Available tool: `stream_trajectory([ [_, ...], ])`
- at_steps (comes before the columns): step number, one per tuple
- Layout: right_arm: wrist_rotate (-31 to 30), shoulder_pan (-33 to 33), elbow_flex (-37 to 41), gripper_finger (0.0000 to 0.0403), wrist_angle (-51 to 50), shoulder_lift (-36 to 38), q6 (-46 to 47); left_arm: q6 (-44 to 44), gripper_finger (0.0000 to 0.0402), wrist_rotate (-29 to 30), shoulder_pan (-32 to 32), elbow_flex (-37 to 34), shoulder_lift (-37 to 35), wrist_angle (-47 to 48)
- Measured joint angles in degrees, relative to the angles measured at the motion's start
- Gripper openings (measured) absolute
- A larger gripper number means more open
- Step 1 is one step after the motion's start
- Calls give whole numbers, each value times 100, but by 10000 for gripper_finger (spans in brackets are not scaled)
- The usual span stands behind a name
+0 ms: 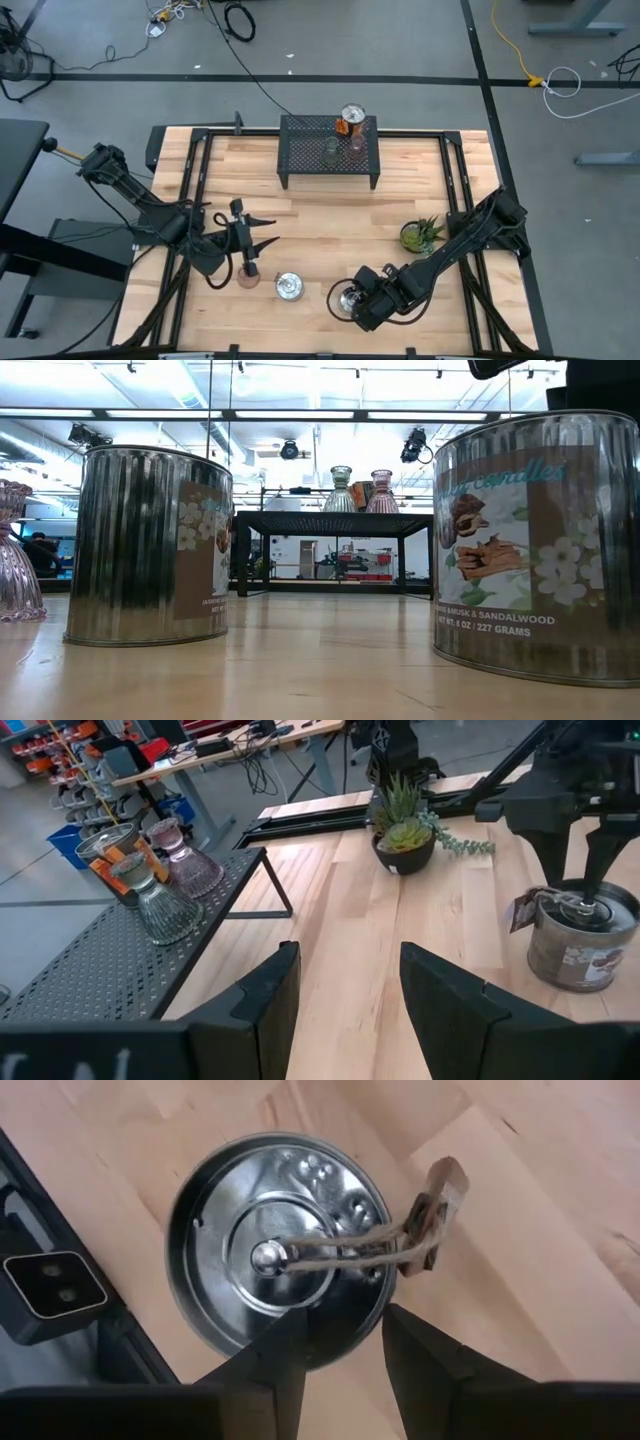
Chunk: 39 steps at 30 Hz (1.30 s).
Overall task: Pick & Place candle stick holders
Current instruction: Put the right brown scented candle on the shelf
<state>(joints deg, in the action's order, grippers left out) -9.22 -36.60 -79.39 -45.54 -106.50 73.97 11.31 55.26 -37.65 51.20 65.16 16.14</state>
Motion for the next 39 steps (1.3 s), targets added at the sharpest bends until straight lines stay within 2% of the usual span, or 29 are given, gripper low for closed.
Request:
stream_trajectory([
  [7, 228, 92, 13, 117, 39, 5, -294, 2, 177, -2, 2, 0, 3, 0],
  [9, 304, 103, 13, 96, 43, 6, -347, 2, 177, -2, 2, 0, 3, 0],
  [14, 367, 100, 17, 13, 65, 38, -673, 4, 177, -2, 2, 0, 3, 0],
  [29, 430, 198, -45, 1, -432, 177, -873, 4, 177, -2, 2, 0, 3, 0],
  [39, -105, 442, -1478, 0, -2072, 217, -1469, 4, 177, -3, 2, 0, 3, -1],
])
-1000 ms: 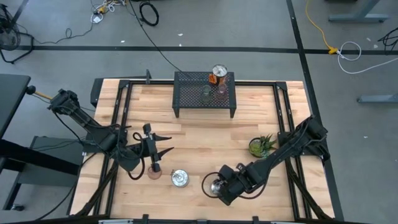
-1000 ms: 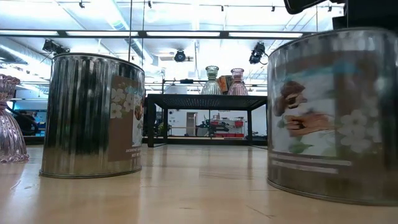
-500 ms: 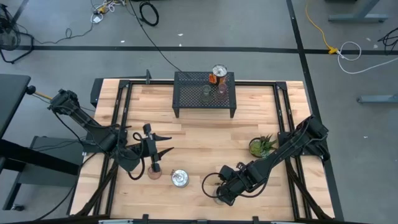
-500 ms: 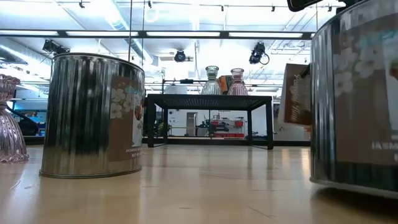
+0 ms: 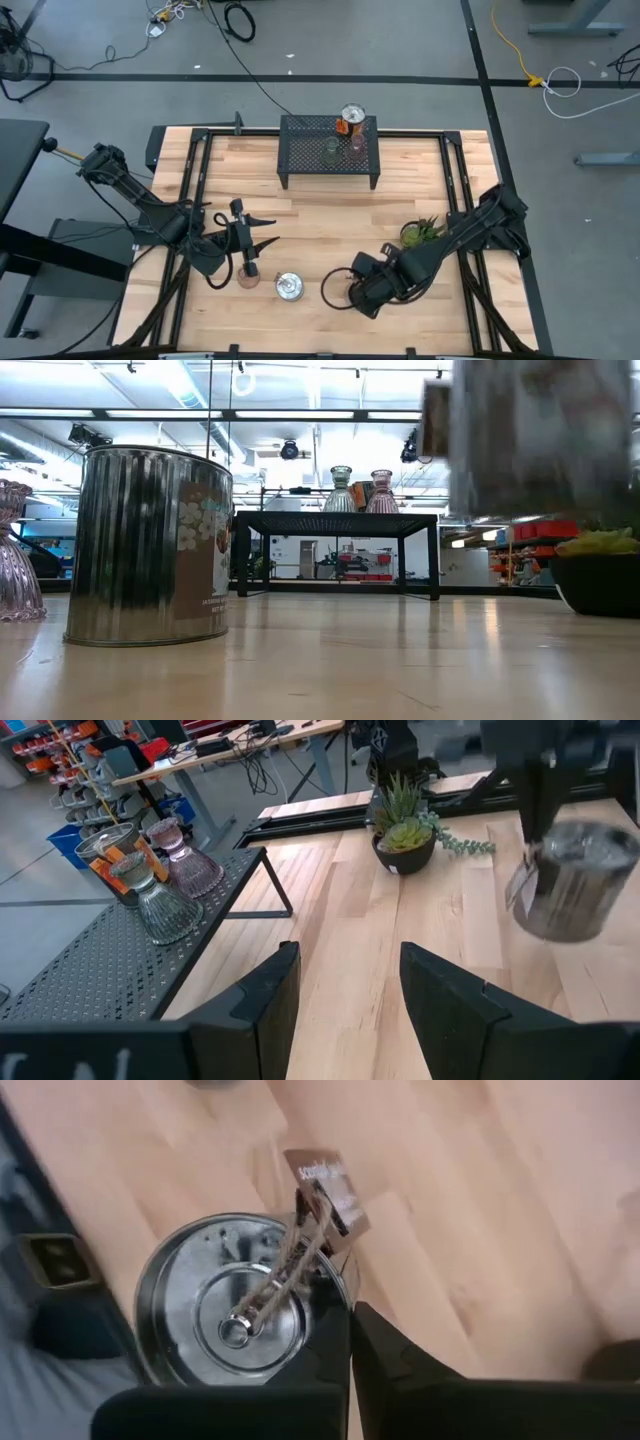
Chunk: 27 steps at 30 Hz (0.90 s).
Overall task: Pick & Place candle stick holders
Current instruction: Put the right brown scented candle on the shelf
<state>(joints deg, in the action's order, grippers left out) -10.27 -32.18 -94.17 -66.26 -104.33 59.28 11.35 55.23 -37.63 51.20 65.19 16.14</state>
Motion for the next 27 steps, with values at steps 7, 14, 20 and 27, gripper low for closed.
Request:
stream_trajectory([
  [7, -412, 575, -1287, 0, -1146, 9, -714, 2, 177, -174, 0, 0, 0, -2],
  [14, -683, 1682, -2671, 0, -1886, 15, -1711, 2, 177, -173, 0, 0, 0, -2],
  [20, -424, 2777, -3460, 0, -1865, 18, -2461, -26, 177, -174, 0, 0, 0, -2],
  [27, 193, 3925, -3552, 0, -1122, 20, -3203, -68, 177, -174, 3, 0, 0, 3],
])
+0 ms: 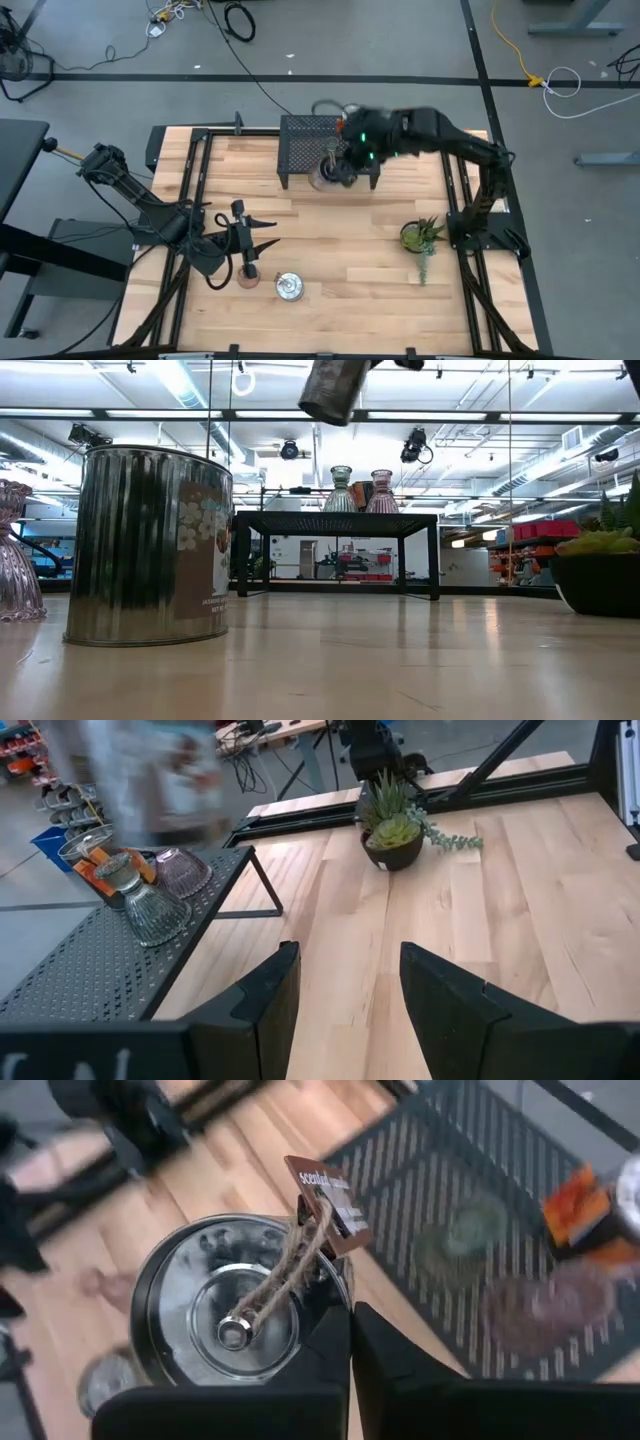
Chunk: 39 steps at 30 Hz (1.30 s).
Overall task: Pick & Place candle stick holders
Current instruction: Put the right brown scented candle on the shelf
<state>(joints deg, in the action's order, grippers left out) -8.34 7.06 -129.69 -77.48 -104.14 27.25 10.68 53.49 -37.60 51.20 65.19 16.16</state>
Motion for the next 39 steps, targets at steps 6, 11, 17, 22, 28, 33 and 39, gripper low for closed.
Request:
stream_trajectory([
  [6, 308, 836, 0, 0, 637, 0, -444, 2, 177, 2, 61, 0, 0, 0],
  [11, 387, 1314, -2, 0, 955, 0, -648, -80, 177, 1, 151, 0, 0, 0],
  [17, 645, 1668, -15, 0, 1219, -138, -832, -85, 177, 0, 285, 0, 0, 0],
  [22, 665, 1937, -13, 0, 1264, -441, -976, -85, 177, 0, 380, 2, 2, -6],
  [28, 877, 2332, -11, 0, 1502, -779, -1126, -84, 177, -20, 406, 2, 2, -4],
  [33, 1099, 2675, -11, 0, 1499, -923, -1130, -112, 177, 29, 406, 2, 2, -5],
  [39, 1225, 2916, -9, 0, 1482, -927, -1229, -283, 177, 156, 472, 2, 2, -86],
])
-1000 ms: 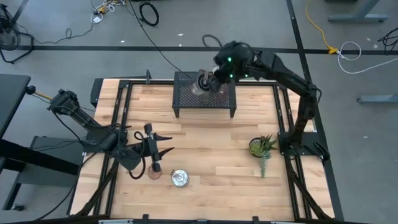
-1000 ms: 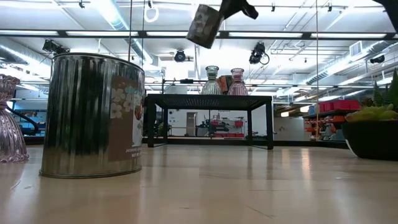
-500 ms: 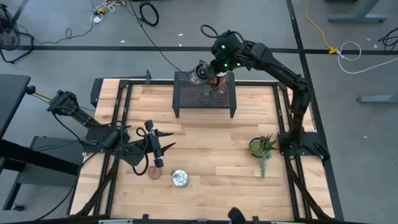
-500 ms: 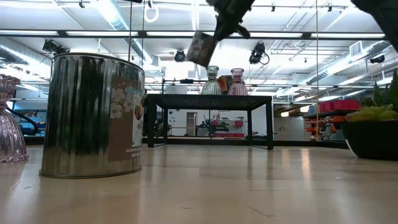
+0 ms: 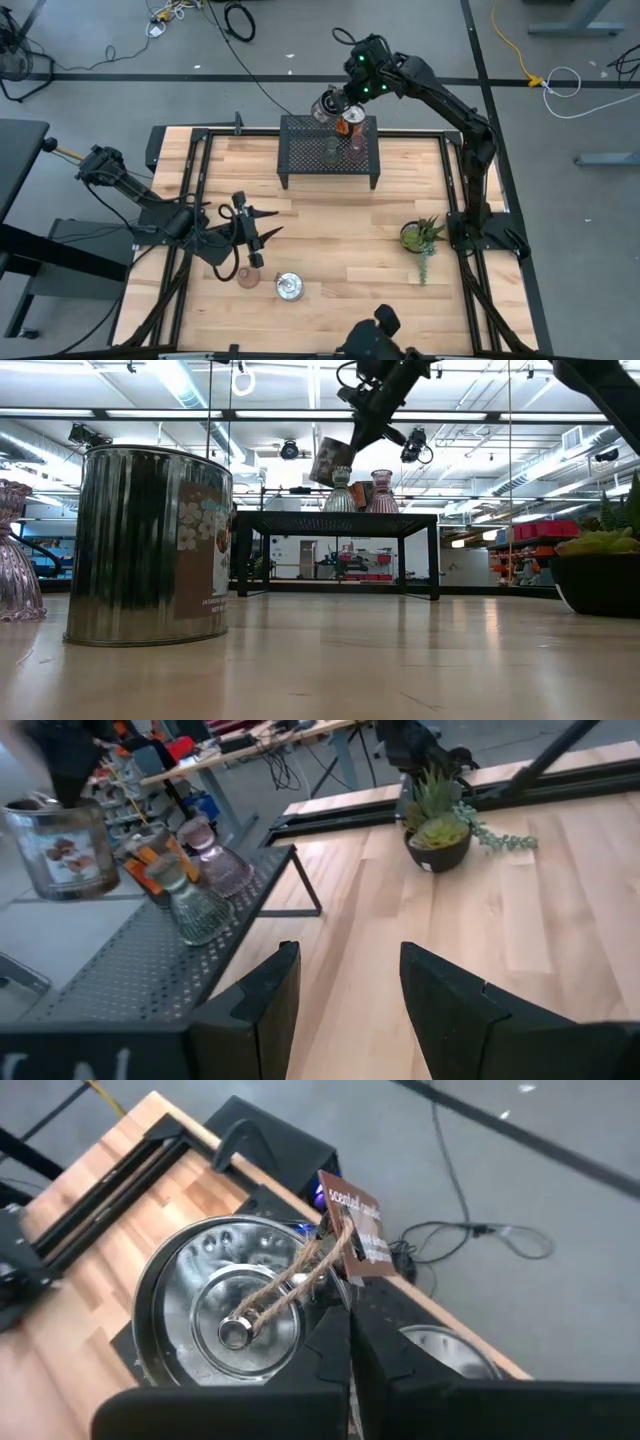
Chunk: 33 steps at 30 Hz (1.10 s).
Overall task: Pick & Place candle stick holders
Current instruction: Put the right brown scented candle on the shelf
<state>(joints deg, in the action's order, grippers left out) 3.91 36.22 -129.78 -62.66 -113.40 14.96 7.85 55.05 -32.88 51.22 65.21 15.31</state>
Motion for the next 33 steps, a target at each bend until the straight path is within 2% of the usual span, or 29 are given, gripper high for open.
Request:
stream_trajectory([
  [2, 172, 65, 0, 0, -48, 0, -12, -23, 177, 41, 69, 0, 0, -48],
  [10, 206, 156, 0, 0, -207, -196, -111, -74, 177, 20, 337, 0, 0, -124],
  [13, 254, 158, 0, 0, -208, -275, -144, -69, 177, -171, 386, 0, 0, -126],
  [33, 303, 180, 4, 0, -184, -503, -197, -58, 177, -263, 384, 0, 0, -133],
])
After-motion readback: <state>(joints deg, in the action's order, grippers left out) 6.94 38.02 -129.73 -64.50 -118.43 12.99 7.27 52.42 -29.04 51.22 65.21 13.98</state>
